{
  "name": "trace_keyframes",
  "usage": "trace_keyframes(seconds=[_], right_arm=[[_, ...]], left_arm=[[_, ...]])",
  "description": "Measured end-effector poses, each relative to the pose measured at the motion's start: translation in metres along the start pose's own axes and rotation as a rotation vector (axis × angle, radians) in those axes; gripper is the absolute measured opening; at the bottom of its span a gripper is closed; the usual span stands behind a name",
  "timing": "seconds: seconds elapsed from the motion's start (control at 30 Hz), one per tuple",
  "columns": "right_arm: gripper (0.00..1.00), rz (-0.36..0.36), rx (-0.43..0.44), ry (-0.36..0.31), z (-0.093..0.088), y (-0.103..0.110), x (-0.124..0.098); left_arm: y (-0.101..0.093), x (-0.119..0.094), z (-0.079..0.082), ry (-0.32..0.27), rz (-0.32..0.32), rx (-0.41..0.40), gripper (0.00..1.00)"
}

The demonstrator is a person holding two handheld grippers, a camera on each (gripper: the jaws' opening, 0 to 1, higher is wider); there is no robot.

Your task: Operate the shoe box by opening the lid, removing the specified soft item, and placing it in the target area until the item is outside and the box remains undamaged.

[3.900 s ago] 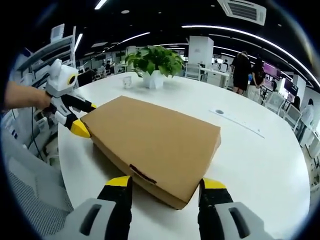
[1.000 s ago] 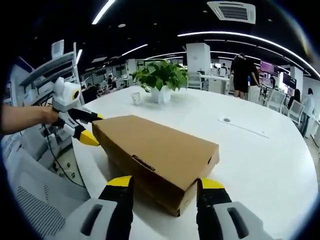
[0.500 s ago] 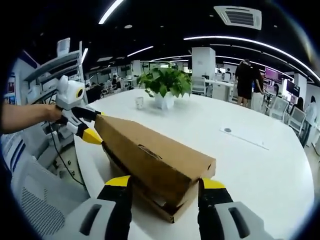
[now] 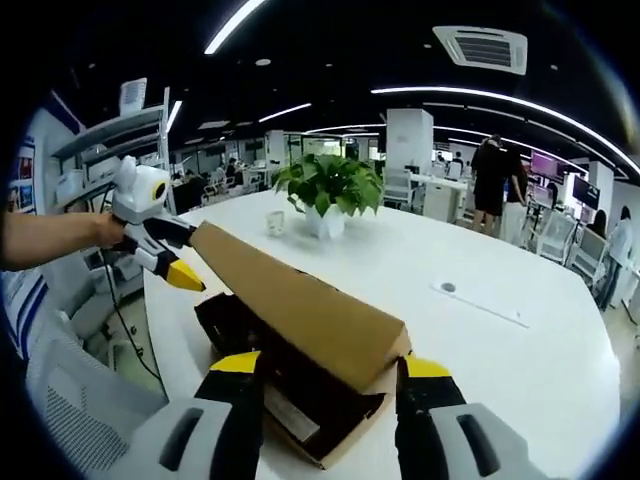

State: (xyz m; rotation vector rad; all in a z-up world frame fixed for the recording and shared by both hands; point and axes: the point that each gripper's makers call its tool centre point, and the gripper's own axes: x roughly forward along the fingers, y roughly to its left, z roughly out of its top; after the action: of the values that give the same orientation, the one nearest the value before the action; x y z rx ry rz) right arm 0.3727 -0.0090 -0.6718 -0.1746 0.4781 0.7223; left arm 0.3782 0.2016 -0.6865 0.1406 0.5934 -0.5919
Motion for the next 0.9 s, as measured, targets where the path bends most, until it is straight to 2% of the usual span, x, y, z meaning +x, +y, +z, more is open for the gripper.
trace_keyframes(seconds=[0.67, 0.9], right_arm=[[0.43, -0.036, -0.020, -0.024, 0.021, -0.024, 0.012], [0.35, -0.058, -0.044, -0.026, 0.026, -0.036, 0.015]], left_arm=[[0.024, 0.009, 0.021, -0.013, 0.054, 0.007, 0.56], [0.040, 0.013, 0.026, -0.007, 0.101, 0.022, 0.44]])
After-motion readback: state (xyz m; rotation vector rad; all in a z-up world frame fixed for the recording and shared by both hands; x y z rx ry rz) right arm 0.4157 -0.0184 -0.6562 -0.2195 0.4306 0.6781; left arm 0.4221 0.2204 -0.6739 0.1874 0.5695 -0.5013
